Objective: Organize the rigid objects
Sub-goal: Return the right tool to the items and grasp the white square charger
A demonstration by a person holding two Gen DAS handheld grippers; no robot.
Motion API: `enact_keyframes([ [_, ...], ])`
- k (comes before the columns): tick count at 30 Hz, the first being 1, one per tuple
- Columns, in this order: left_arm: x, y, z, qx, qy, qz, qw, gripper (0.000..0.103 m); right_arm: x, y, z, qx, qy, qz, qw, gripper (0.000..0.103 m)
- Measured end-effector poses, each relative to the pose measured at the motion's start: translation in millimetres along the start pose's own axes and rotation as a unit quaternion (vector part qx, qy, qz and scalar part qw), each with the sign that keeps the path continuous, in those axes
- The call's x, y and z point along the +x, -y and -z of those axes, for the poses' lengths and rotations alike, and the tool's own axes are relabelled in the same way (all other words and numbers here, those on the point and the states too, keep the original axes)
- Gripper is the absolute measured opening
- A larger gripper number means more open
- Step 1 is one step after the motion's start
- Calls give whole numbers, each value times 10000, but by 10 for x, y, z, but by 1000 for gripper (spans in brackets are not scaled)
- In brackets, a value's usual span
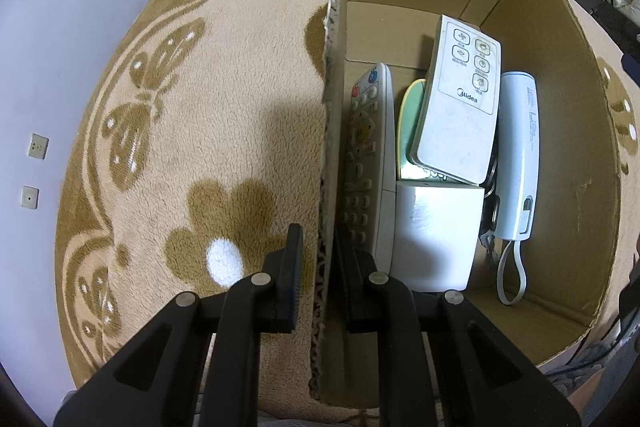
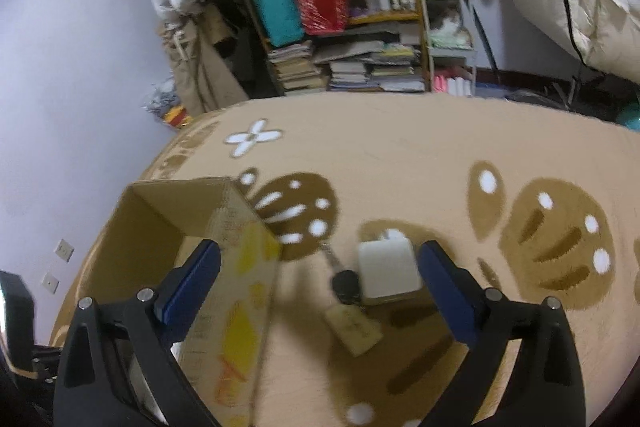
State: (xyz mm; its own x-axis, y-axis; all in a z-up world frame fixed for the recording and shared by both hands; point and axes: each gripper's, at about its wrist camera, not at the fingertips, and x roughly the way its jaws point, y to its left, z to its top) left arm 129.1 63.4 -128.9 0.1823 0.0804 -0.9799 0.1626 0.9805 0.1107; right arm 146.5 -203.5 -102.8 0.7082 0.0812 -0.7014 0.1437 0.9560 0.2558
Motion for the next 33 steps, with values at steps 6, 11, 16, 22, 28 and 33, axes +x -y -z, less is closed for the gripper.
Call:
enact_keyframes([
  [6,-1,1,6,8,1,-9,10000,16,221,259,49,239,-159,146,9995,101],
  [11,-8,0,9,2,7,4,10000,16,382,411,75,398,-232,107,9989,95],
  [16,-14,2,9,10,4,-10,10000,16,543,496,148,416,-431,121,9981,76],
  [22,-15,16,13,22,6,-24,10000,16,657,589,233,597,-625,52,9962,69],
  [28,-16,17,15,20,5,-24,10000,16,670,562,266,553,-564,195,9967,64],
  [33,-19,24,14,18,2,-16,10000,16,672,502,279,396,-499,266,9976,60],
])
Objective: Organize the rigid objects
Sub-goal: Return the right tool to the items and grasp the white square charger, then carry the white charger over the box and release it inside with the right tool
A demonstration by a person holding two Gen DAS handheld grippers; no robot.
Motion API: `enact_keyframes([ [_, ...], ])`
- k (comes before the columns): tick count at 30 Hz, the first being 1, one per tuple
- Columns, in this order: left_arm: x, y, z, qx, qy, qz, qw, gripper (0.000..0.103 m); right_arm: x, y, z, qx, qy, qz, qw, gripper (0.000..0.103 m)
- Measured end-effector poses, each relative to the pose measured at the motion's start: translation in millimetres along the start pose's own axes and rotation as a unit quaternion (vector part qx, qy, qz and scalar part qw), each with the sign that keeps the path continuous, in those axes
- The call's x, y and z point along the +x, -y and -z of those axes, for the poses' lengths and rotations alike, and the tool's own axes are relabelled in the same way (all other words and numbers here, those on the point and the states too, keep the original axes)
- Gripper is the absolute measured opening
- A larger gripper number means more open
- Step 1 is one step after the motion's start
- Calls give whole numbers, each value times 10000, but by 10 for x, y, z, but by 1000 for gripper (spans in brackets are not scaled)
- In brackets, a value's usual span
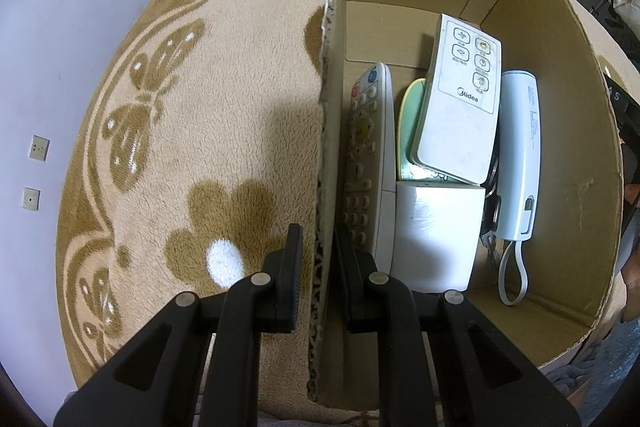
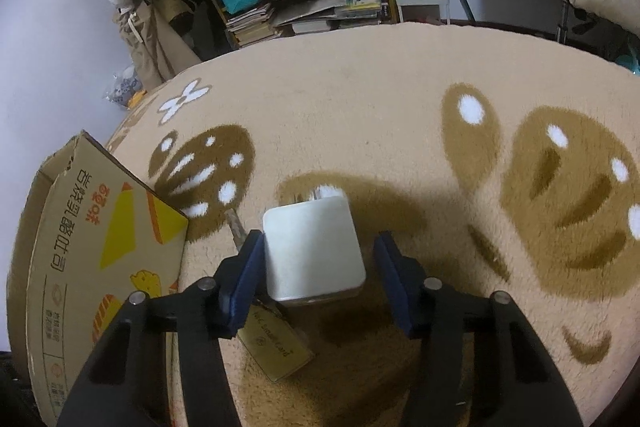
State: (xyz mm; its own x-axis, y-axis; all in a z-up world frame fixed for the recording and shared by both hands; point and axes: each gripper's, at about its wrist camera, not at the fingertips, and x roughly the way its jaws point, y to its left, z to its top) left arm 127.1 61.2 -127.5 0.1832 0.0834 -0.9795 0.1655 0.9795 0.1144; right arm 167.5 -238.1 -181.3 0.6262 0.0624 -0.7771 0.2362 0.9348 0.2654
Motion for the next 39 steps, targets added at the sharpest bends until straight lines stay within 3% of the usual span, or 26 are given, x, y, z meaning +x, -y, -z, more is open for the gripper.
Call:
enact_keyframes([
  [2,-1,-2,-2,-8,2,5,10000,16,-6,5,23,1,43,128,9999,60],
  [4,1,0,-2,-11,-3,6,10000,16,-7,24,57,10,79,146,9999,52],
  [15,2,0,-1,0,-1,-5,10000,16,-105,120,75,159,141,158,9996,52],
  [23,1,-9,-6,-14,5,3,10000,16,-204,34,54,-89,206,292,9993,51],
  [39,2,-7,9,22,32,-18,10000,16,-819,-549,-124,-522,725,-466,9949,51],
])
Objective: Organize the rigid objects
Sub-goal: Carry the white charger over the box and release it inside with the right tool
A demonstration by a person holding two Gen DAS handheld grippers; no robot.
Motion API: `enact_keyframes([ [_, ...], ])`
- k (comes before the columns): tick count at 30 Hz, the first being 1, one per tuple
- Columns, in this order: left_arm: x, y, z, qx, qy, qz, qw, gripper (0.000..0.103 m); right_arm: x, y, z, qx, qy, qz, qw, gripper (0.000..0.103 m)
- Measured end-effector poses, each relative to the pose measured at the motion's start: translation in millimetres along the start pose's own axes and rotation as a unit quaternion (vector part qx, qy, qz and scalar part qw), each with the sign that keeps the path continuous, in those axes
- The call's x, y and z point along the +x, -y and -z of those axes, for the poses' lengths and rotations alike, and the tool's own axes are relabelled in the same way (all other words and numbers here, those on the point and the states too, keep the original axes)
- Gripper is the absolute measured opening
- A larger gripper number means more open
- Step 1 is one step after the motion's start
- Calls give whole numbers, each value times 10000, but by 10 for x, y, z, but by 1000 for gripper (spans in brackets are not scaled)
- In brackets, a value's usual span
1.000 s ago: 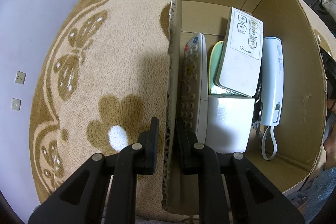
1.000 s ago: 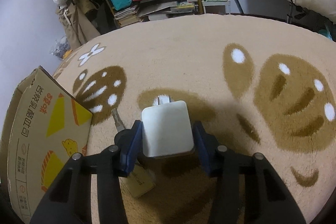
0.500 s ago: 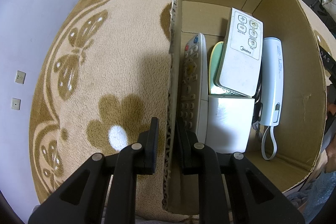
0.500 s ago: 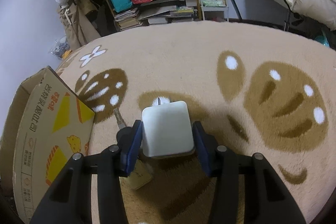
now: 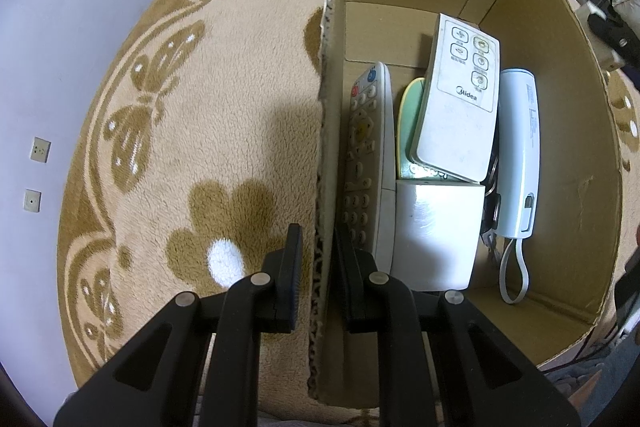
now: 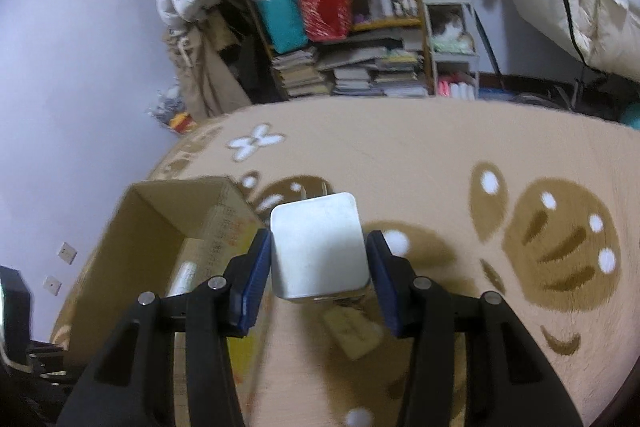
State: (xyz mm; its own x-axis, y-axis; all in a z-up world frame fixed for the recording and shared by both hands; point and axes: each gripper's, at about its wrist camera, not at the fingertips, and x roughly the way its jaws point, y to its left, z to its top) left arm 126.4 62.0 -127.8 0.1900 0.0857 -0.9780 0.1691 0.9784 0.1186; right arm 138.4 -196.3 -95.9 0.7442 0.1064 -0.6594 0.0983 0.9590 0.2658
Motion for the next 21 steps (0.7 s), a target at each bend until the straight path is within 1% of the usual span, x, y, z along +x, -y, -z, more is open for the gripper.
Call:
enact_keyframes([
  [7,-1,-9,-1,-19,-6,25,10000,16,-245,-373,-71,-301,248,-414,9984,51],
  [14,2,-4,0,-5,-1,12,10000,16,-380,-655,-30,-556,302,-789,9949,51],
  [21,2,0,2,-14,-2,21,10000,16,-259,-860,151,-803,29,-1011,9916,51],
])
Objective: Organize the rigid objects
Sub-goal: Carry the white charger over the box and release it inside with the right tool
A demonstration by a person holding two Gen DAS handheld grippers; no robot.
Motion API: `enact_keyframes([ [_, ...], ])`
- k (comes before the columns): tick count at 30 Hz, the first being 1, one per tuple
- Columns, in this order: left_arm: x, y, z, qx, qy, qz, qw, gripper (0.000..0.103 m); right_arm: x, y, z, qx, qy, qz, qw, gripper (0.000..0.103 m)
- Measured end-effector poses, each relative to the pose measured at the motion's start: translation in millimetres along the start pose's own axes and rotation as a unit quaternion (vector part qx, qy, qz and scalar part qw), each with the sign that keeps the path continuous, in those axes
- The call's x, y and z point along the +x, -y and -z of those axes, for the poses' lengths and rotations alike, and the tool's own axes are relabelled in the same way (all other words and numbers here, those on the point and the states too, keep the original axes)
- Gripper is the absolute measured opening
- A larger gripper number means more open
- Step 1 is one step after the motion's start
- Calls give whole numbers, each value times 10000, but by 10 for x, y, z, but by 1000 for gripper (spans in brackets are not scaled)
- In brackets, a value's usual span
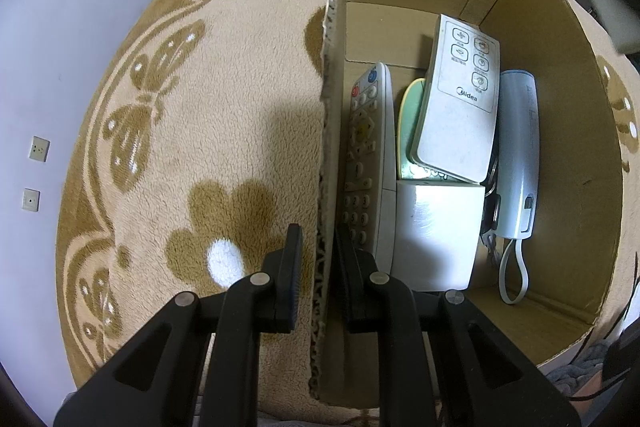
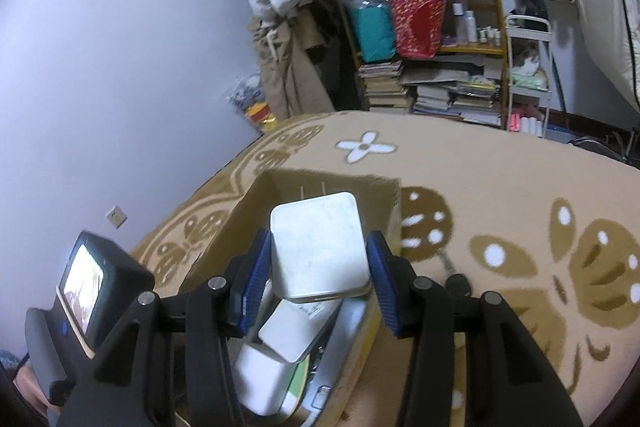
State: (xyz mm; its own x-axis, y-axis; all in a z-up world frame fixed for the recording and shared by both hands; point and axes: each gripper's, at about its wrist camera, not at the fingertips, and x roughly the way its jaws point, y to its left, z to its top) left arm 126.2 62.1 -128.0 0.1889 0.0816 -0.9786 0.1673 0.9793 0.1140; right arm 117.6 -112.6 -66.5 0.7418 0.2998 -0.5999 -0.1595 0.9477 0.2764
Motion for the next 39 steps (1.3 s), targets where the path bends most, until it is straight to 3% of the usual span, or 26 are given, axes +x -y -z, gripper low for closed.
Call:
enact_keyframes([
  [15,-3,-13,-7,-19,-6,34,10000,16,181,-165,251,-397,-365,-29,9985,52],
  [26,-3,-24,0,-40,-15,57,10000,16,291,-221,270,-686,-463,227,9963,52],
  [39,0,-20,-5,-47,-32,57,10000,17,282,-252,248,-773,-651,180,9947,52],
])
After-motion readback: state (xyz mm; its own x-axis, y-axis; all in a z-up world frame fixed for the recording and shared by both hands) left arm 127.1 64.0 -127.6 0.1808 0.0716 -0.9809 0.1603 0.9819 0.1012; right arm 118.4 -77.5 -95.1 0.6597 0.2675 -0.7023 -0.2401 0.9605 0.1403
